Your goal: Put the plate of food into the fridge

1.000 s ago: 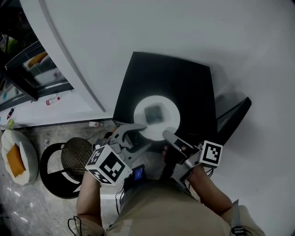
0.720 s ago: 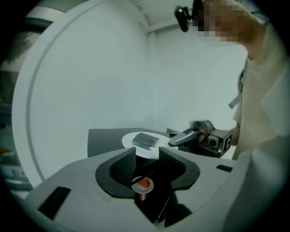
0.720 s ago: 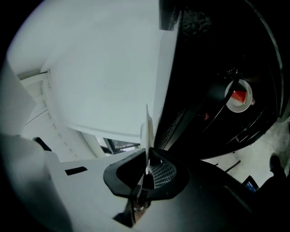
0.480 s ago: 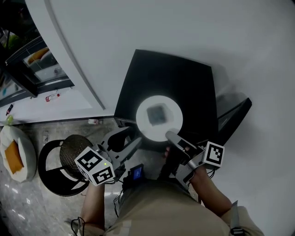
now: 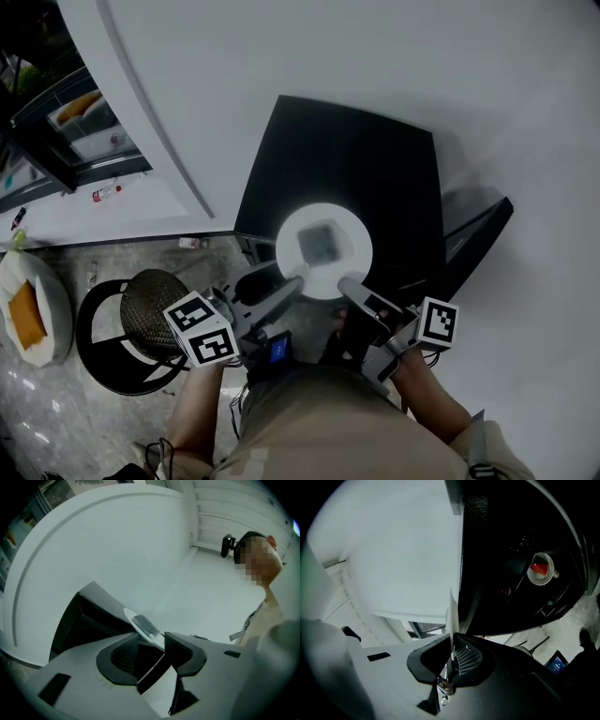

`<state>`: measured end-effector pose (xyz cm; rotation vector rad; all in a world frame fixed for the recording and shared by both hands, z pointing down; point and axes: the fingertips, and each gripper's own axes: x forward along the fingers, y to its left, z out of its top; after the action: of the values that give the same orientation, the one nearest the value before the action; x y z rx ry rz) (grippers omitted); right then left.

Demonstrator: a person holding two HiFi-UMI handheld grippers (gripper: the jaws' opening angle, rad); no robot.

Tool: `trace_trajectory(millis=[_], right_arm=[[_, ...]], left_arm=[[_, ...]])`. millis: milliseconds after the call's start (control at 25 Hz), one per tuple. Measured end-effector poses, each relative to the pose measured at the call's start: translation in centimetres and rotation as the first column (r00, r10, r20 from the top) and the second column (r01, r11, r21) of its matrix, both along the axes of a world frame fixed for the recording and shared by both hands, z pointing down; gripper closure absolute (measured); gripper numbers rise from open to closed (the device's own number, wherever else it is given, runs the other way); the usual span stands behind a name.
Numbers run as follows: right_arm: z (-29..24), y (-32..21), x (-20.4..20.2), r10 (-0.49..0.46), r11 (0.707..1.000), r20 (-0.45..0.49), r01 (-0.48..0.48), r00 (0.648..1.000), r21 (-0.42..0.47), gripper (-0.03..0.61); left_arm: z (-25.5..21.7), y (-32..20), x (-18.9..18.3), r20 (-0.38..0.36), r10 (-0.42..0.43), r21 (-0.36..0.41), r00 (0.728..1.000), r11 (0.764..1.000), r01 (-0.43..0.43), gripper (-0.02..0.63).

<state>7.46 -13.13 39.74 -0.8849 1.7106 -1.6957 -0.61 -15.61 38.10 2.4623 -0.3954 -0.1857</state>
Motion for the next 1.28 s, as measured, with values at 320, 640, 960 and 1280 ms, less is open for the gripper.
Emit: trace_trajectory(millis=[320, 640, 960, 1280], right_arm=[[0.1, 1.8, -0.3, 0.011, 1.000, -0.035, -0.010, 0.999, 0.012, 0.546], [0.1, 4.3, -1.8, 0.052, 0.998, -0.018, -0.052, 0.998, 0.024, 0.548], [1.1, 6.6, -3.1, 0.102, 0.995, -0.052, -0.102, 0.993, 0.013, 0.550], [2.7, 8.2, -3.2, 0.093, 0.995, -0.074, -0.095, 0.993, -0.033, 0.549]], left_arm=[[0.3, 1.8, -0.1, -0.064, 0.052, -0.050, 0.997, 0.997, -0.055, 0.469], [-0.2, 3.7, -1.2, -0.127, 0.071, -0.077, 0.989, 0.994, -0.081, 0.472], [0.8, 5.4, -2.4, -0.146, 0.089, -0.136, 0.985, 0.985, -0.109, 0.495], [2.8, 6.7, -2.3, -0.116, 0.030, -0.207, 0.993, 0.977, -0.054, 0.498]])
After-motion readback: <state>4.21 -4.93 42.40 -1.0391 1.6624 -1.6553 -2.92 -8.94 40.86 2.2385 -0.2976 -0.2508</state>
